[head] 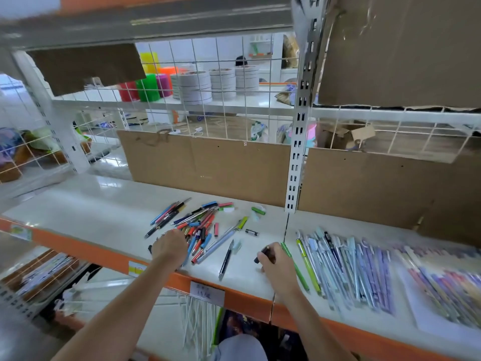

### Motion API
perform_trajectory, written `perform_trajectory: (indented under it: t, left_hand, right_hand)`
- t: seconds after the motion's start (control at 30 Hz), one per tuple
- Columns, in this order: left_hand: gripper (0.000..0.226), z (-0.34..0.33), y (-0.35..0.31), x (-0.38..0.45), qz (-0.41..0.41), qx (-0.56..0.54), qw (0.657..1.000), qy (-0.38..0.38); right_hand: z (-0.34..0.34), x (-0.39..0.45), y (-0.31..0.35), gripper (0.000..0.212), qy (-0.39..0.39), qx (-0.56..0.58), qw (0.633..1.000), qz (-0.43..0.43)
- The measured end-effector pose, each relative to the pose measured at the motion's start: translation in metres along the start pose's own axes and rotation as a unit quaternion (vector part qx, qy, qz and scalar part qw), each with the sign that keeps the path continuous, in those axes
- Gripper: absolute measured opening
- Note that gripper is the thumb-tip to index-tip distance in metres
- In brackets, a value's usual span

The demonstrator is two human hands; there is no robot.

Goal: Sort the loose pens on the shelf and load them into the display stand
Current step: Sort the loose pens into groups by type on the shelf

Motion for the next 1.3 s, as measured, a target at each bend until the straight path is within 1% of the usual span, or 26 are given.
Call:
perform_trajectory:
  t: [0.1,0.17,0.23,0.3,0.37,0.47,0.53,0.63,0.67,0.73,0.8,0.87,0.9,0.97,1.0,1.07,1.1,1.13,1.2,1.27,1.3]
  left_hand:
    - [0.02,0.004,0.002,-0.004,-0.013,-0.028,0.999,-0.022]
    - [0.019,0.008,-0.001,-0.008,-0.038,-0.044,0.997,-0.058]
    - [0.019,0.009,-0.012,-0.015,-0.096,-0.072,0.989,-0.091]
    - [0.017,0.006,-0.027,-0.027,-0.156,-0.106,0.977,-0.102]
    - [0.016,-0.002,-0.036,-0.034,-0.177,-0.119,0.972,-0.095]
    - [0.023,-0.01,-0.034,-0.03,-0.16,-0.134,0.974,-0.082]
    - [0.025,-0.008,-0.027,-0.022,-0.131,-0.15,0.977,-0.078]
    - [0.021,-0.002,-0.012,-0.009,-0.069,-0.1,0.989,-0.085]
    - [0.021,-0.001,-0.005,-0.006,-0.042,-0.081,0.993,-0.077]
    - [0.025,-0.003,0.005,-0.001,-0.002,-0.052,0.998,-0.039]
    - [0.023,-0.005,0.008,0.004,0.0,-0.035,0.999,-0.02]
    - [0.028,-0.004,0.006,0.004,-0.003,-0.026,1.0,-0.016]
    - [0.029,-0.004,0.005,0.003,-0.002,-0.023,1.0,-0.019]
    - [0.023,-0.001,0.001,0.0,-0.01,-0.026,0.998,-0.048]
    - [0.02,0.001,-0.003,-0.004,-0.03,-0.042,0.996,-0.074]
    - [0.017,0.003,-0.02,-0.015,-0.119,-0.115,0.981,-0.106]
    - [0.017,0.003,-0.031,-0.025,-0.173,-0.162,0.966,-0.099]
    - [0.016,0.002,-0.043,-0.036,-0.223,-0.201,0.951,-0.077]
    - [0.016,-0.004,-0.067,-0.057,-0.31,-0.232,0.921,-0.029]
    - [0.015,-0.016,-0.086,-0.068,-0.364,-0.228,0.903,-0.004]
    - [0.014,-0.023,-0.092,-0.071,-0.371,-0.223,0.902,0.004]
  right_hand:
    - [0.003,-0.001,-0.001,0.012,0.001,0.03,1.0,-0.006]
    - [0.004,-0.001,-0.003,0.011,0.014,0.051,0.999,-0.013]
    - [0.005,0.0,-0.003,0.01,0.031,0.078,0.996,-0.021]
    - [0.007,0.0,-0.004,0.01,0.035,0.102,0.994,-0.025]
    - [0.007,-0.001,-0.003,0.011,0.029,0.105,0.994,-0.019]
    - [0.005,-0.004,-0.002,0.01,0.02,0.068,0.997,-0.01]
    - [0.004,-0.005,-0.002,0.009,0.016,0.05,0.999,-0.01]
    - [0.005,-0.004,-0.002,0.009,0.01,0.053,0.999,-0.007]
    - [0.006,-0.004,-0.003,0.009,0.009,0.052,0.999,-0.007]
    - [0.005,-0.004,-0.003,0.009,0.009,0.049,0.999,-0.008]
    - [0.005,-0.004,-0.003,0.01,0.01,0.047,0.999,-0.01]
    - [0.005,-0.004,-0.003,0.01,0.009,0.053,0.999,-0.01]
    - [0.006,-0.005,-0.003,0.01,0.01,0.057,0.998,-0.009]
    - [0.005,-0.005,-0.004,0.011,0.012,0.072,0.997,-0.012]
    - [0.006,-0.005,-0.005,0.011,0.012,0.084,0.996,-0.015]
    - [0.008,-0.003,-0.007,0.013,0.007,0.115,0.993,-0.022]
    - [0.009,-0.002,-0.008,0.013,0.004,0.134,0.991,-0.024]
    - [0.01,-0.002,-0.008,0.012,0.002,0.156,0.988,-0.023]
    - [0.011,-0.003,-0.007,0.011,-0.001,0.199,0.98,-0.016]
    - [0.011,-0.005,-0.006,0.012,-0.002,0.216,0.976,-0.011]
    - [0.011,-0.005,-0.005,0.012,-0.002,0.217,0.976,-0.01]
Point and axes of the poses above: each hand's wrist, its own x-axis towards the middle knuckle, its own z-axis out of the back of the hand, y = z × x, the point moved 6 cm from there along x, towards the middle knuckle, and after that the axes turned 9 degrees about y, right-handed, at the moved point
